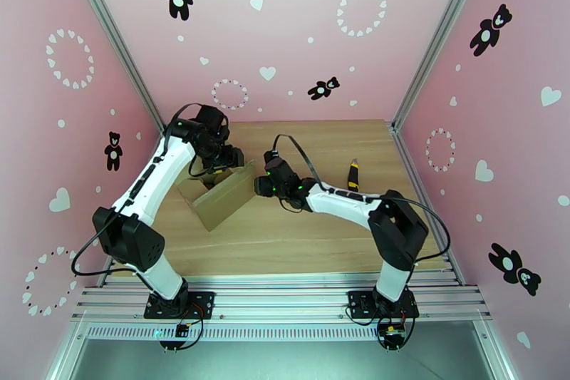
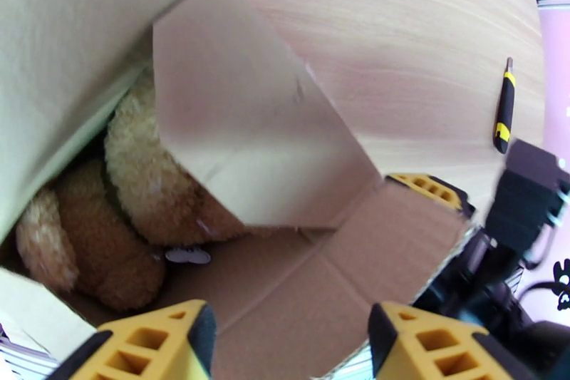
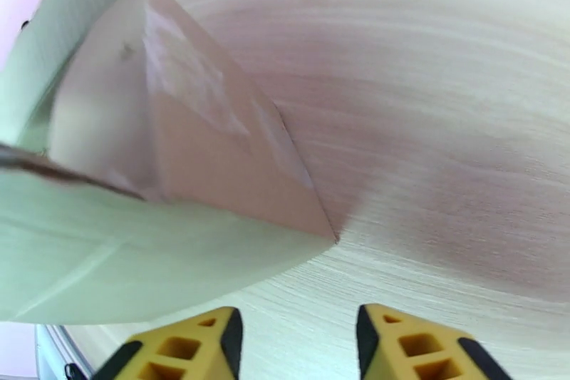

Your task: Unpack the express box

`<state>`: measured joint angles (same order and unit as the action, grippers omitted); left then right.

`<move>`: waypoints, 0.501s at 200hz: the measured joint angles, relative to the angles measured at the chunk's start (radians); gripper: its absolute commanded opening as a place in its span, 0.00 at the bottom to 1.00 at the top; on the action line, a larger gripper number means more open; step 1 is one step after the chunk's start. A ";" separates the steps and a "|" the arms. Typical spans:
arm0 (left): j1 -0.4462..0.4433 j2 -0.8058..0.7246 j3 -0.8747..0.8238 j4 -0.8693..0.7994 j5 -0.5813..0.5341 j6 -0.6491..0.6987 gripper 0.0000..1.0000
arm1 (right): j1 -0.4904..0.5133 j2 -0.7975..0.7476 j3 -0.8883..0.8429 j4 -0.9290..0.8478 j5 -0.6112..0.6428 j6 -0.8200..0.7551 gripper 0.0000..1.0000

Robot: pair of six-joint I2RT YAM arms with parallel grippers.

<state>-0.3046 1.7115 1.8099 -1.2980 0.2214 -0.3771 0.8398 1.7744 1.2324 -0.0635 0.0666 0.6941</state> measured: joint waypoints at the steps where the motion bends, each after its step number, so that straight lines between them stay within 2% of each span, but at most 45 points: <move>1: 0.000 0.001 0.001 0.000 0.000 0.000 0.63 | -0.002 -0.003 0.000 -0.002 -0.002 -0.003 0.57; 53: 0.107 0.005 0.071 -0.003 0.004 0.000 0.63 | -0.077 -0.115 0.042 -0.138 -0.102 -0.121 0.64; 100: 0.176 -0.076 0.052 -0.026 -0.061 0.000 0.63 | -0.086 -0.113 0.335 -0.301 -0.220 -0.257 0.71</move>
<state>-0.1284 1.6360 1.8622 -1.3243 0.1600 -0.3771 0.7536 1.6619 1.5677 -0.3645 -0.1532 0.4366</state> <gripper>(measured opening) 0.633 0.697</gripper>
